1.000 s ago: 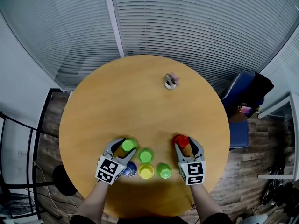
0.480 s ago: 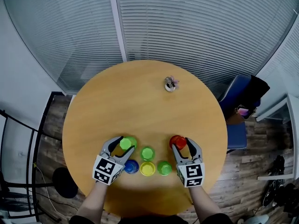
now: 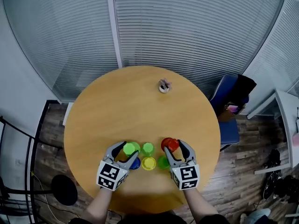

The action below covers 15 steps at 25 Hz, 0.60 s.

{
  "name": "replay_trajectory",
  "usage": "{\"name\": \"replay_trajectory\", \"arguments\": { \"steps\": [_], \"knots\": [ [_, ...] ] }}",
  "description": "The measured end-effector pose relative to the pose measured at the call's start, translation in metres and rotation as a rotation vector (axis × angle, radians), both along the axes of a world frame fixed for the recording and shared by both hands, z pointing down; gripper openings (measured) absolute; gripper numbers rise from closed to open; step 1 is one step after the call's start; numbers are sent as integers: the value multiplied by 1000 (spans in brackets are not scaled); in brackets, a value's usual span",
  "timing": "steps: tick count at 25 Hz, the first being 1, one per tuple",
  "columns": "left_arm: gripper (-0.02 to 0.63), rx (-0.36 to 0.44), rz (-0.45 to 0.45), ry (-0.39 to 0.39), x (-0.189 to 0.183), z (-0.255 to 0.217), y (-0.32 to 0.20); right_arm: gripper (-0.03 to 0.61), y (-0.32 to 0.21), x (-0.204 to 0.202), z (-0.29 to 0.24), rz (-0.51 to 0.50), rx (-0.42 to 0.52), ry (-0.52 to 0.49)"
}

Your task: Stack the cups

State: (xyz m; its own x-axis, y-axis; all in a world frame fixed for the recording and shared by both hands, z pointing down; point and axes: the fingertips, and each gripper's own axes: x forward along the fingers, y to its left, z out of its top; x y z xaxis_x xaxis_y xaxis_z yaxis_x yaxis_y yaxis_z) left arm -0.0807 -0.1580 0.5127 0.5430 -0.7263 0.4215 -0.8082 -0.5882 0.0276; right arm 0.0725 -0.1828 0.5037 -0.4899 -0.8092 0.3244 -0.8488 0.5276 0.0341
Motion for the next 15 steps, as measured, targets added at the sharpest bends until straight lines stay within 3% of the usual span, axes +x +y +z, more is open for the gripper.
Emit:
{"name": "replay_trajectory", "arguments": {
  "steps": [15],
  "knots": [
    [247,-22,81,-17,27,0,53,236,69,-30,-2,-15,-17,4]
  ]
}}
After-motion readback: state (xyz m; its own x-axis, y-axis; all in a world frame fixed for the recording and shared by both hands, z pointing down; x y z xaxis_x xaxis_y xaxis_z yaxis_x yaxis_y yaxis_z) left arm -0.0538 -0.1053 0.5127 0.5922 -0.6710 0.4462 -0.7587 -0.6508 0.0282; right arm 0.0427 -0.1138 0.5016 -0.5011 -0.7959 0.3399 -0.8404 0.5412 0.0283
